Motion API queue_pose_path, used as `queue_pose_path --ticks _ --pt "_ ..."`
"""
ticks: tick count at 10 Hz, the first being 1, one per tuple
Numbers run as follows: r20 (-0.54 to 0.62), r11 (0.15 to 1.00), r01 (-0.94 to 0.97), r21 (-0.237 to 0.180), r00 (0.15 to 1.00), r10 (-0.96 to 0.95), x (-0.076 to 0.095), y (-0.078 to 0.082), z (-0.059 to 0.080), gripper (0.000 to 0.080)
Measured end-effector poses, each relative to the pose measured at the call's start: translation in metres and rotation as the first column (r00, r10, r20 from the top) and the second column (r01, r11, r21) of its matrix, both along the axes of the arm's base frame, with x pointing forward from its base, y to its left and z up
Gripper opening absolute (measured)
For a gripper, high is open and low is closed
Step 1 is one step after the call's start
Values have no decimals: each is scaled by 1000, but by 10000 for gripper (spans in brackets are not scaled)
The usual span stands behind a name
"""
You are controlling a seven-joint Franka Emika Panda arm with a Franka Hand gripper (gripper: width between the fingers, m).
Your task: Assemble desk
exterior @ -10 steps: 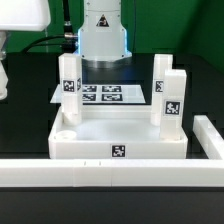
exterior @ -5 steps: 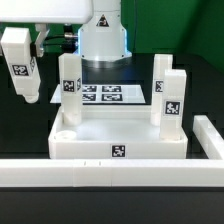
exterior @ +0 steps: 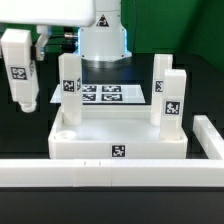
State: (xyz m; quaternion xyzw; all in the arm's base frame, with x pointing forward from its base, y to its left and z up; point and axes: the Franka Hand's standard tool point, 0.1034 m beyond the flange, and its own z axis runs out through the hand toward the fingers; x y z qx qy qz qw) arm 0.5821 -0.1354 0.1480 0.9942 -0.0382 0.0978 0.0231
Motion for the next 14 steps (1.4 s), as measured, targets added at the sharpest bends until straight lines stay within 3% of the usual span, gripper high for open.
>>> queue_pose_path --ticks 2,6,8,9,11,14 --pt "10 1000 6 14 1000 -6 9 18 0 291" --pt "9 1000 4 18 1000 -4 7 16 -1 291" --pt "23 994 48 99 998 -50 6 21 -5 291" --pt "30 993 45 110 998 -48 8 27 -3 291" --pt "38 993 41 112 998 -46 11 34 -2 291" --pt "50 994 42 99 998 -47 10 30 -4 291"
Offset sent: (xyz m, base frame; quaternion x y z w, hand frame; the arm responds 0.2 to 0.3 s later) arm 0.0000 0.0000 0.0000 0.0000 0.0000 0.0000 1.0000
